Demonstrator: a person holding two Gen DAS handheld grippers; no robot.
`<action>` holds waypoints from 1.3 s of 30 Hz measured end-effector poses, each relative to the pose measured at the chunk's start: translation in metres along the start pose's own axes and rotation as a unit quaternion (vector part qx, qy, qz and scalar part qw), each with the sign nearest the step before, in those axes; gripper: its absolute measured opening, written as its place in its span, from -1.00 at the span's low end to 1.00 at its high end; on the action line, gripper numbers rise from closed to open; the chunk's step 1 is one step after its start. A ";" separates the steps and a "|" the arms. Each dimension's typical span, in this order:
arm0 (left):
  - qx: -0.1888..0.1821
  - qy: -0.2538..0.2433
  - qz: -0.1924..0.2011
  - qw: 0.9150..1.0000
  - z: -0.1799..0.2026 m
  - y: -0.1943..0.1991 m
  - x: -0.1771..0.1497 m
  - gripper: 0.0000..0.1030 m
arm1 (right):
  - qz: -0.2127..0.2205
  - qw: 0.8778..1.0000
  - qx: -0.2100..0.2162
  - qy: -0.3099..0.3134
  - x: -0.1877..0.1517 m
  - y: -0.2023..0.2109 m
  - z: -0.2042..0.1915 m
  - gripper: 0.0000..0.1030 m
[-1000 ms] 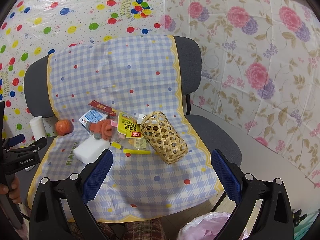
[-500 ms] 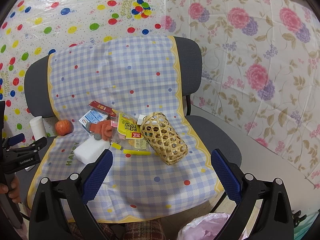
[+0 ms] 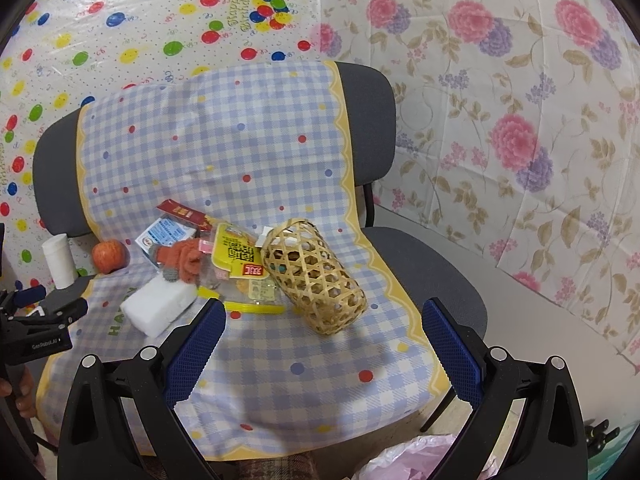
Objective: Collect trash
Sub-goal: 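Move the left tool toward the white foam block on the chair, then grasp the white foam block with the left tool while the right tool grasps the bamboo tube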
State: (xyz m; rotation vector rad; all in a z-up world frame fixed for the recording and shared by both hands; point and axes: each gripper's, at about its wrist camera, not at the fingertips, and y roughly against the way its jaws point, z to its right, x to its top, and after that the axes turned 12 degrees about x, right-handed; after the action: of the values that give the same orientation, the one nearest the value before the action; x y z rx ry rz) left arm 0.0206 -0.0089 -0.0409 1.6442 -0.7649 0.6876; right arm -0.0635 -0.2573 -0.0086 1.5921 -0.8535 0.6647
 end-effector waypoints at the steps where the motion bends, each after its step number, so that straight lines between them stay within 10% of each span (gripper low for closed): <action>1: -0.003 -0.005 0.003 1.000 0.003 -0.002 0.000 0.87 | -0.001 1.000 -0.002 -0.003 -0.001 -0.005 0.004 0.88; 11: -0.046 -0.066 -0.084 0.993 0.036 -0.050 -0.022 0.87 | -0.007 0.999 -0.016 -0.033 -0.006 -0.037 0.037 0.89; 23: -0.090 -0.074 -0.060 0.991 0.060 -0.074 -0.013 0.85 | -0.017 1.000 0.002 -0.017 -0.012 -0.068 0.039 0.89; 31: -0.099 -0.110 -0.038 0.988 0.071 -0.084 -0.012 0.30 | -0.032 0.999 0.003 0.003 -0.013 -0.074 0.038 0.88; 39: -0.087 -0.074 -0.011 0.993 0.042 -0.054 -0.016 0.20 | -0.034 0.999 0.009 0.027 -0.015 -0.068 0.023 0.86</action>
State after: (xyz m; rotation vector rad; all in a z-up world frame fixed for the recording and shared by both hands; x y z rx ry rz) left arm 0.0547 -0.0398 -0.0940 1.5531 -0.8869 0.4744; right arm -0.0166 -0.2716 -0.0635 1.6044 -0.7520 0.6663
